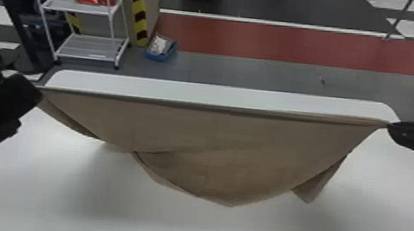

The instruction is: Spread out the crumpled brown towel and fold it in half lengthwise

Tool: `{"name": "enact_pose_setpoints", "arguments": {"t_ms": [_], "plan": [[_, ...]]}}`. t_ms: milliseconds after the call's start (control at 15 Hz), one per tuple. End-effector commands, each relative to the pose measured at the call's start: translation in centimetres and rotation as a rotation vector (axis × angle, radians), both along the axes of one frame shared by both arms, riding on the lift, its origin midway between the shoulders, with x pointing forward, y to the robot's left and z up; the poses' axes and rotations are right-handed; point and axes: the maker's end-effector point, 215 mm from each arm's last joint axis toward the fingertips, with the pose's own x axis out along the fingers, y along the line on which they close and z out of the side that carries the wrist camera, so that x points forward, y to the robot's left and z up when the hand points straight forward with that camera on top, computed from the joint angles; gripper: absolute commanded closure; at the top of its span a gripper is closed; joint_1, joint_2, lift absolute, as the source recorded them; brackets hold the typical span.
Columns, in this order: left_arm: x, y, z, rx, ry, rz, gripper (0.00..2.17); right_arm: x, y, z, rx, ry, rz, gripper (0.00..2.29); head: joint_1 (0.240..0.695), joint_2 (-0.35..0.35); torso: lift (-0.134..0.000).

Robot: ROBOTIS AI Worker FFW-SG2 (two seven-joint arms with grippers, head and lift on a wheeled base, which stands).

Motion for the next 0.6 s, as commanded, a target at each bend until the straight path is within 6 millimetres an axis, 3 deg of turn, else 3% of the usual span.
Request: {"name": "enact_pose_setpoints", "arguments": {"t_ms": [0, 133, 333, 400, 533], "plan": [[2.9, -1.0, 1.0, -0.067, -0.029, 0.000, 1.88, 2.9, 1.9, -0.7, 0.063, -0.004, -0.020, 1.31, 0.695, 0.001, -0.123], [7.0, -2.4, 0.9, -0.088, -0.020, -0.006, 1.88, 6.7, 2.5, -0.3, 0.079, -0.030, -0.055, 1.31, 0.670, 0.006, -0.123], [13.5, -4.5, 1.5, -0.078, -0.011, -0.015, 1.88, 11.7, 2.1, 2.5, 0.101, -0.079, -0.105, 1.31, 0.621, -0.003, -0.123], [15.5, -5.2, 1.7, -0.074, -0.008, -0.014, 1.88, 13.2, 1.7, 3.3, 0.102, -0.090, -0.125, 1.31, 0.583, -0.013, -0.123], [18.2, -6.0, 2.6, -0.085, -0.014, -0.008, 1.88, 15.2, 0.7, 5.1, 0.097, -0.121, -0.168, 1.31, 0.550, -0.023, -0.123]]}}
